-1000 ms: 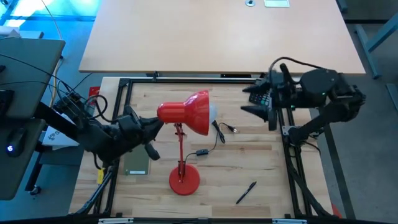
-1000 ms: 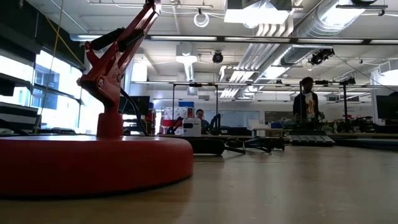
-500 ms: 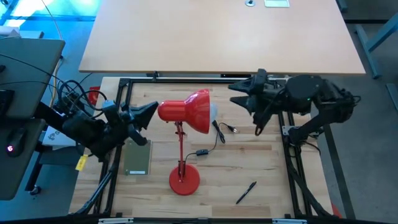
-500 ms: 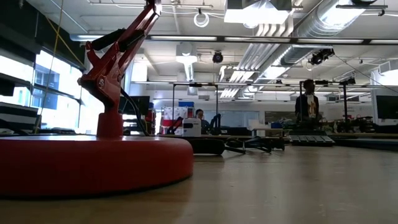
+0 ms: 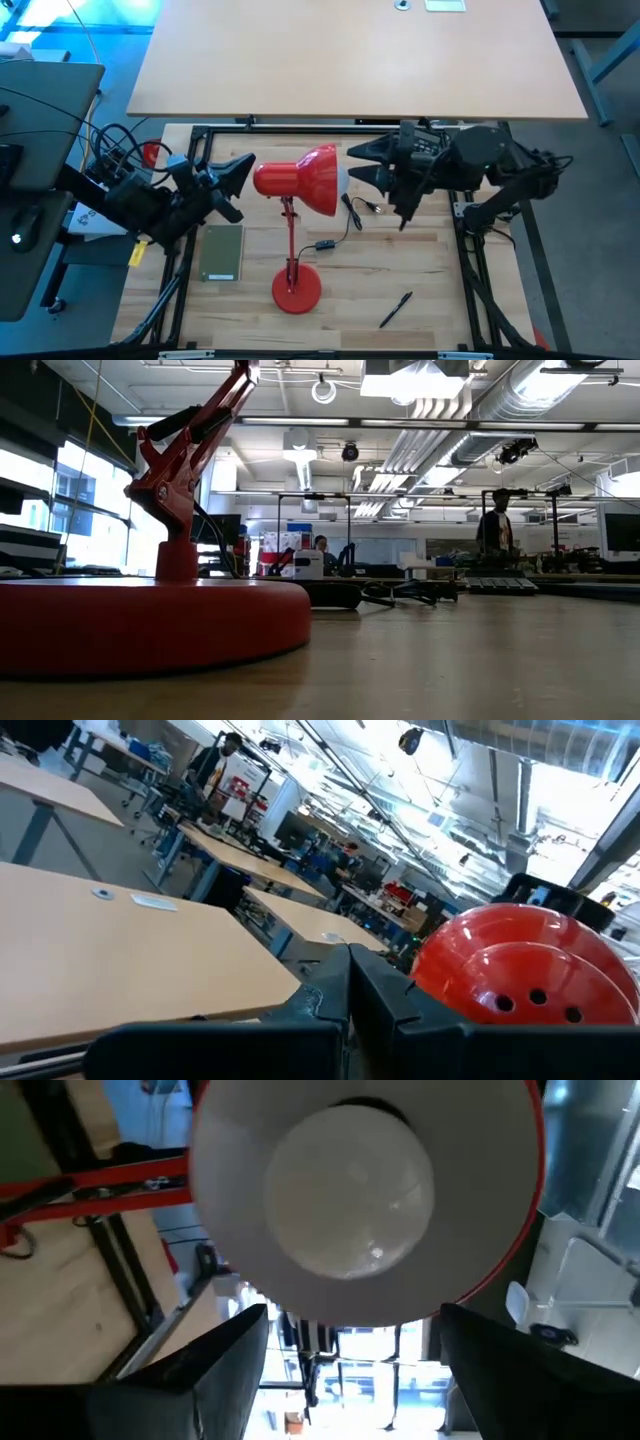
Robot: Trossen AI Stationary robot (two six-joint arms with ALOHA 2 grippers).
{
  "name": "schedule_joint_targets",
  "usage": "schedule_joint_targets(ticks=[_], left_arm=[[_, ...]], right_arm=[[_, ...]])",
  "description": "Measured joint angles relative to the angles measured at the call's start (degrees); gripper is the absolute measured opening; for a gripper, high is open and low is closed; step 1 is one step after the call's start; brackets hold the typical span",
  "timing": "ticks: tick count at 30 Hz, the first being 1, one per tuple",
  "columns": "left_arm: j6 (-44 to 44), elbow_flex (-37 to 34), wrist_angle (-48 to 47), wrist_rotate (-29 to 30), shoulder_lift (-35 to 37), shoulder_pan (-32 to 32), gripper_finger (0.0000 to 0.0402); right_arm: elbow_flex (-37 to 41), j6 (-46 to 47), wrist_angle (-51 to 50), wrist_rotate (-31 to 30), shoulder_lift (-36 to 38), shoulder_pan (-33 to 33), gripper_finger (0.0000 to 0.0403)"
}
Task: Screw lightbulb
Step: Insert the white lightbulb into the red lamp
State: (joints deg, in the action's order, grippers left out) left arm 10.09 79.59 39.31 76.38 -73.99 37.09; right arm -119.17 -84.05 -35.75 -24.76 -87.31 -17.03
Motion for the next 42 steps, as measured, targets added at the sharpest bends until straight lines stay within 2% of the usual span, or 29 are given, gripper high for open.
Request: schedule_joint_targets(ticks=[6,18,27,42], left_arm=[[0.1,0.0,0.0,0.0,0.0,0.0,0.0],[1.1,0.0,0.0,0.0,0.0,0.1,0.0],[2.1,0.0,0.0,-0.1,0.0,0.0,0.0],[2.0,0.0,0.0,-0.2,0.0,0.0,0.0]], right_arm=[[0.0,1.5,-1.4,1.0,-0.9,-0.9,0.0286],[0.0,1.2,4.6,1.2,-2.9,-2.0,0.0286],[0.0,3.5,5.8,4.0,-3.2,-2.0,0.0286],[0.0,1.1,9.5,4.0,-5.6,-2.0,0.0286]])
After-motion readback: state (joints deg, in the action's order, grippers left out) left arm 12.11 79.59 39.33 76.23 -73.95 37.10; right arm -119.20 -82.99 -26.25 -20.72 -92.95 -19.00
